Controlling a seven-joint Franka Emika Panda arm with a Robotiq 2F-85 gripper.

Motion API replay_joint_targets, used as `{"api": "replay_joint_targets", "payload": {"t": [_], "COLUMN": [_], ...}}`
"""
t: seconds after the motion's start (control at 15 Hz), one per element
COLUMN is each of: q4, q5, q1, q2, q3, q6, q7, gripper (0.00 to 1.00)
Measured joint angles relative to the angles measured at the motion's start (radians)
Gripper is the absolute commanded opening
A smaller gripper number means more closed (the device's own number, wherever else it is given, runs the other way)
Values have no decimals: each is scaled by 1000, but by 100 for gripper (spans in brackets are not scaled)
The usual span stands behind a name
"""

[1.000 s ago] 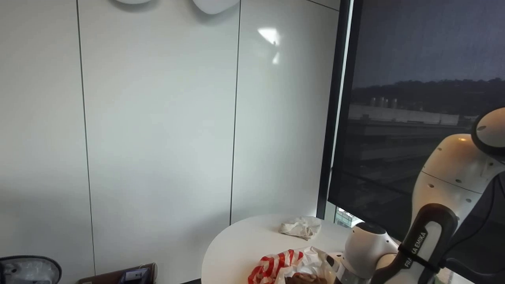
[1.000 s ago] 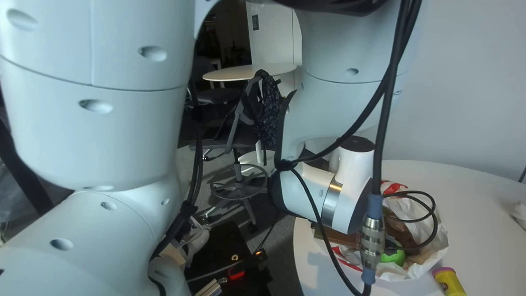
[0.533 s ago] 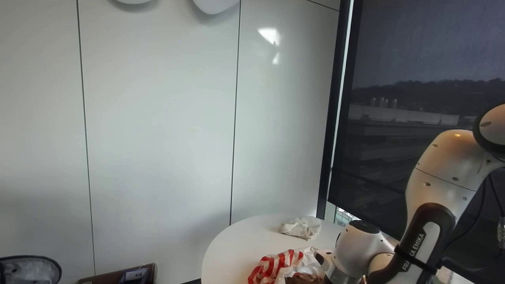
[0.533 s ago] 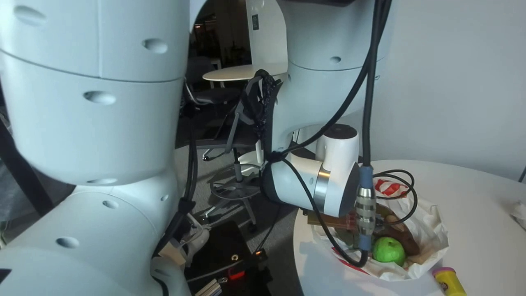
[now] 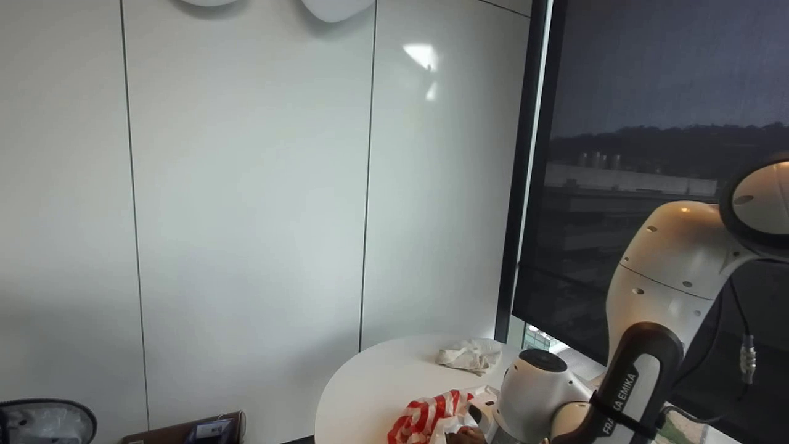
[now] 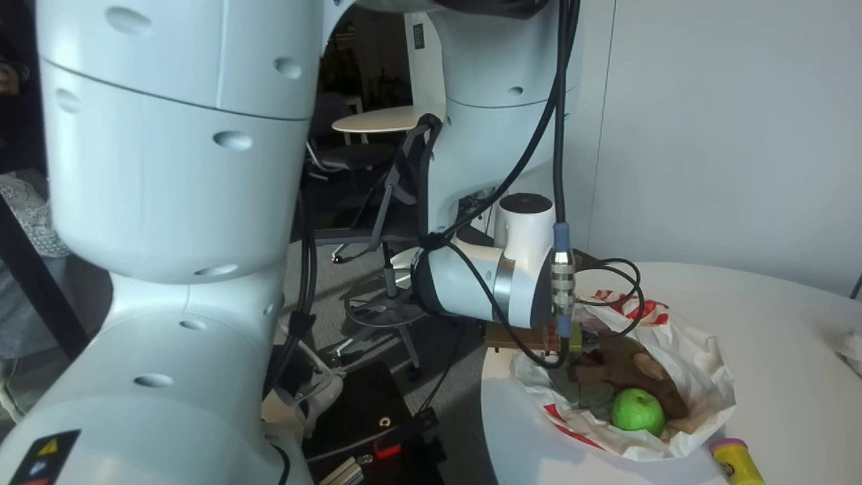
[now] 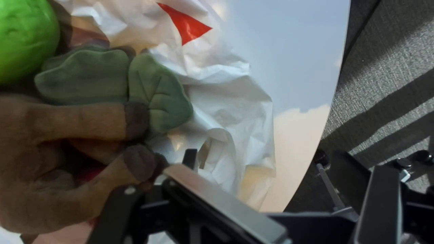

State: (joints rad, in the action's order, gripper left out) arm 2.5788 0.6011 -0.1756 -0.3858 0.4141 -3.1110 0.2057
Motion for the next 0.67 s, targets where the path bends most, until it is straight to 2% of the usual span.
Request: {"api": "replay_joint_targets", "payload": {"t": [0.33, 0.67], "q4": [-51, -128], "q5": [6, 6], "q1": [164, 273], "q2": [-37, -112], "q3": [-115, -228], "q6": [2, 2], "q7": [-35, -40], "gripper": [100, 100]}}
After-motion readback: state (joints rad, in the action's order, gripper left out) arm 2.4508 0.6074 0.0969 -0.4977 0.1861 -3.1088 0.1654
